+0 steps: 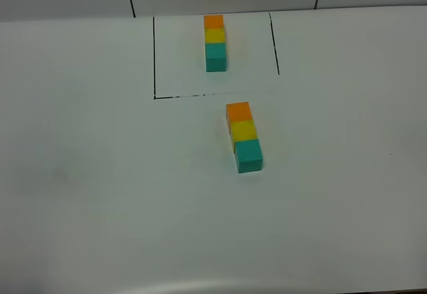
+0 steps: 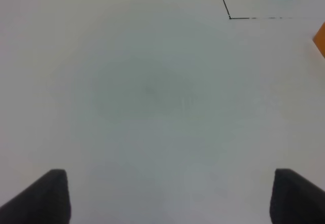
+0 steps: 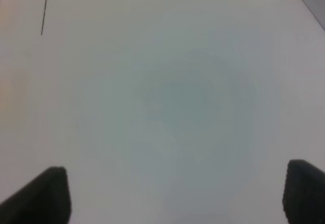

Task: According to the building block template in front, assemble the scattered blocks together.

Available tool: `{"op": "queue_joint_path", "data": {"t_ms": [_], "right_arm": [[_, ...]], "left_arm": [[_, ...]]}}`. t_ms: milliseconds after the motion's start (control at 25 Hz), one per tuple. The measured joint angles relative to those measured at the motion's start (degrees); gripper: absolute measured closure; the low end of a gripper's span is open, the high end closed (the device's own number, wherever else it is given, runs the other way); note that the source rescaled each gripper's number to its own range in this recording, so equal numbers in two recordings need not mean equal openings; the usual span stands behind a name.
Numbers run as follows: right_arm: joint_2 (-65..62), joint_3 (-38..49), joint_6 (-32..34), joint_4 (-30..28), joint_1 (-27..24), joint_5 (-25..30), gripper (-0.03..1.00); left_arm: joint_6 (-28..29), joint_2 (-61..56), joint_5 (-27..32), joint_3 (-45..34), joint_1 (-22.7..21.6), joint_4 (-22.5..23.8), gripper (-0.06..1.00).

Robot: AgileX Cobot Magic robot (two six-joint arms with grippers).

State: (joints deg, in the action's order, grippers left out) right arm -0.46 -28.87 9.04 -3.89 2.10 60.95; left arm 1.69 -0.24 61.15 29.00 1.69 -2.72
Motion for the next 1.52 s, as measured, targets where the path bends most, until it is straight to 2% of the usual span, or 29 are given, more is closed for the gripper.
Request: {"op": "queue_joint_path", "data": {"t_ms": [1520], "right_arm": [[0.0,0.0,-1.3,0.0,-1.1,0.1,0.27]], "left_arm": [[0.0,0.0,0.0,0.0,0.0,0.0,0.27]]}}
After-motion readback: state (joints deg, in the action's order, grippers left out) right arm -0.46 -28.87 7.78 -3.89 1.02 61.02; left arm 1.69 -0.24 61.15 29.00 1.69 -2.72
